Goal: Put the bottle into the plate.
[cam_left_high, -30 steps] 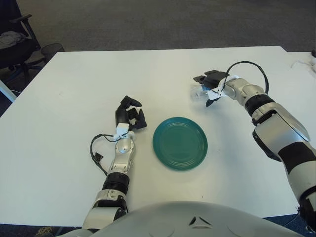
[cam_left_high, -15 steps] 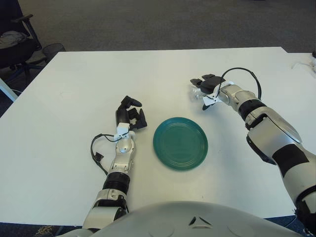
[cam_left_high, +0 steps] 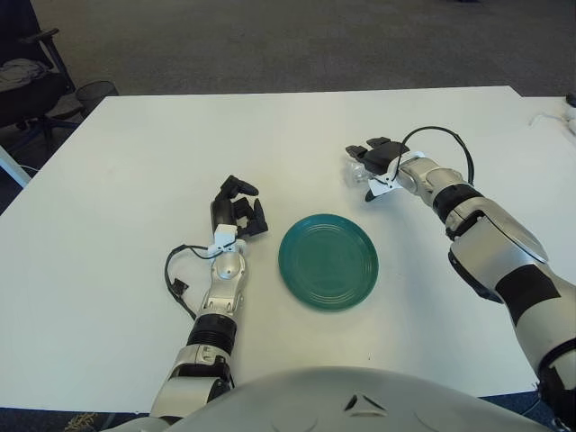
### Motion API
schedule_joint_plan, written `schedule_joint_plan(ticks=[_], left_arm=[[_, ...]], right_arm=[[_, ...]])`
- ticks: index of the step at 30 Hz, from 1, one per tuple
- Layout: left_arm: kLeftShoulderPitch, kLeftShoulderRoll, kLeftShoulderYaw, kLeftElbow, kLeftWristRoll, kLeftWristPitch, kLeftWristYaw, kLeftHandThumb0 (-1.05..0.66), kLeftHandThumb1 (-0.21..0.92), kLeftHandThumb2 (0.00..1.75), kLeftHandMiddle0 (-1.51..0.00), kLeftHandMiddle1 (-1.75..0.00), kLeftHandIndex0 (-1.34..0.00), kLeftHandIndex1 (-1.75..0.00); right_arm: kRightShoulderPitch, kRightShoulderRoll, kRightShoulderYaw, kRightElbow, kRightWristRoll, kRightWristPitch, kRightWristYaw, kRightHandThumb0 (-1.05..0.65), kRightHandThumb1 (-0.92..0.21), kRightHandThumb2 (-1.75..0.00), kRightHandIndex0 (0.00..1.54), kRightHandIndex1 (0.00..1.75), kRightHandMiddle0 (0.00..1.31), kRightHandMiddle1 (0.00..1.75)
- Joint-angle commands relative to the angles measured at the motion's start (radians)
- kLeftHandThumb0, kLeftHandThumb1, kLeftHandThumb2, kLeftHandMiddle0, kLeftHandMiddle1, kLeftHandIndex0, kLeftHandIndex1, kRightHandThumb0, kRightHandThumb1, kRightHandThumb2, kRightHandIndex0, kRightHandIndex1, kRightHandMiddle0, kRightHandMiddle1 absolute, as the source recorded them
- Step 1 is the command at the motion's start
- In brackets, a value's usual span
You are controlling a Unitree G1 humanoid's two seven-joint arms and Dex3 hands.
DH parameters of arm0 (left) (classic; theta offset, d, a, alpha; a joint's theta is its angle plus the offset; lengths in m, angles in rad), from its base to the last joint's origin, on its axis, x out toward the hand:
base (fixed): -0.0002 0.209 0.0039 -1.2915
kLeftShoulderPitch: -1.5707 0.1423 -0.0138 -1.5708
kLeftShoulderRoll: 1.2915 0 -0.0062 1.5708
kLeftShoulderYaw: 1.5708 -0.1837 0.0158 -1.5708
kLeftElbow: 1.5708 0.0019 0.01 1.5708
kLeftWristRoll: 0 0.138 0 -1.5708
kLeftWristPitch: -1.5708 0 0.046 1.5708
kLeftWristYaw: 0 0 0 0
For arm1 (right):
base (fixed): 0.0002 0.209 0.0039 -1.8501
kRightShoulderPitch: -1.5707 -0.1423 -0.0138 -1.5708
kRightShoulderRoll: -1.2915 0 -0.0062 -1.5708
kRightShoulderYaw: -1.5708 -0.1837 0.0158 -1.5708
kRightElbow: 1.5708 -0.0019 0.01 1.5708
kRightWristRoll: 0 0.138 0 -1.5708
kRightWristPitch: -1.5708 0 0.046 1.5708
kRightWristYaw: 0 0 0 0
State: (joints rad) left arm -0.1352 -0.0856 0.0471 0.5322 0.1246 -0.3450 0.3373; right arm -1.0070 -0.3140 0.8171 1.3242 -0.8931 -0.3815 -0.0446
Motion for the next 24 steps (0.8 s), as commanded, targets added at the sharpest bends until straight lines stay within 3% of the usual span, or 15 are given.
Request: schedule_joint_plan(ticks=[1,10,15,16,17,18,19,20,21,22,23,24], left_arm=[[0.051,-0.004,0.004,0.029,-0.006,0.035,0.000,-0.54,0.15,1.52,-1.23,-1.75,-0.75,-1.75],[0.049,-0.005,0.004,0.033,0.006,0.036,0.019,-0.54,0.15,1.52,-1.23,-1.75,-0.75,-1.75],[0.050,-0.005,0.003,0.030,0.005,0.039,0.020,-0.54,0.15,1.52,-1.23,-1.75,-0.75,-1.75],[0.051,-0.006,0.002,0.029,0.005,0.040,0.021,-0.54,0.15,1.52,-1.23,-1.75,-0.75,-1.75],[0.051,-0.006,0.002,0.028,0.005,0.041,0.021,-0.54,0.15,1.52,-1.23,-1.75,-0.75,-1.75],[0.051,-0.006,0.002,0.027,0.004,0.043,0.020,-0.54,0.15,1.52,-1.23,-1.75,-0.75,-1.75],[0.052,-0.006,0.002,0.026,0.003,0.044,0.018,-0.54,0.15,1.52,-1.23,-1.75,-0.75,-1.75],[0.052,-0.006,0.001,0.025,0.002,0.046,0.017,-0.54,0.15,1.52,-1.23,-1.75,-0.75,-1.75],[0.052,-0.006,0.001,0.024,0.002,0.048,0.016,-0.54,0.15,1.52,-1.23,-1.75,-0.75,-1.75],[0.052,-0.006,0.001,0.023,0.002,0.050,0.016,-0.54,0.15,1.52,-1.23,-1.75,-0.75,-1.75],[0.053,-0.005,0.000,0.021,0.001,0.052,0.015,-0.54,0.15,1.52,-1.23,-1.75,-0.75,-1.75],[0.054,-0.005,0.000,0.019,0.000,0.054,0.013,-0.54,0.15,1.52,-1.23,-1.75,-0.75,-1.75]], right_arm=[[0.092,0.019,0.027,0.035,-0.024,-0.012,0.049,-1.05,-0.92,-0.09,0.00,0.00,0.01,0.01],[0.099,0.013,0.006,0.035,0.003,-0.013,0.065,-1.03,-0.92,-0.08,0.01,0.01,0.05,0.03],[0.103,0.011,-0.009,0.035,0.018,-0.008,0.072,-0.97,-0.91,-0.04,0.11,0.01,0.01,0.39],[0.104,0.011,-0.014,0.035,0.023,-0.006,0.077,-0.95,-0.91,-0.03,0.16,0.04,0.01,0.57],[0.105,0.011,-0.019,0.035,0.027,-0.005,0.082,-0.92,-0.90,-0.03,0.25,0.14,0.01,0.90],[0.105,0.011,-0.020,0.036,0.030,-0.002,0.085,-0.91,-0.90,-0.02,0.26,0.22,0.01,1.03],[0.105,0.012,-0.021,0.036,0.031,0.001,0.087,-0.83,-0.87,-0.04,0.28,0.64,0.10,1.29],[0.108,0.015,-0.030,0.036,0.039,0.017,0.080,-0.78,-0.85,-0.06,0.28,0.94,0.15,1.45],[0.111,0.018,-0.037,0.035,0.046,0.028,0.075,-0.71,-0.82,-0.10,0.30,1.08,0.21,1.51],[0.113,0.019,-0.042,0.035,0.050,0.036,0.071,-0.61,-0.71,-0.28,0.33,1.30,0.28,1.60],[0.121,0.026,-0.051,0.032,0.058,0.046,0.053,-0.39,-0.59,-0.59,0.44,1.35,0.34,1.65],[0.134,0.035,-0.059,0.024,0.065,0.057,0.025,-0.32,-0.52,-0.73,0.49,1.38,0.38,1.67]])
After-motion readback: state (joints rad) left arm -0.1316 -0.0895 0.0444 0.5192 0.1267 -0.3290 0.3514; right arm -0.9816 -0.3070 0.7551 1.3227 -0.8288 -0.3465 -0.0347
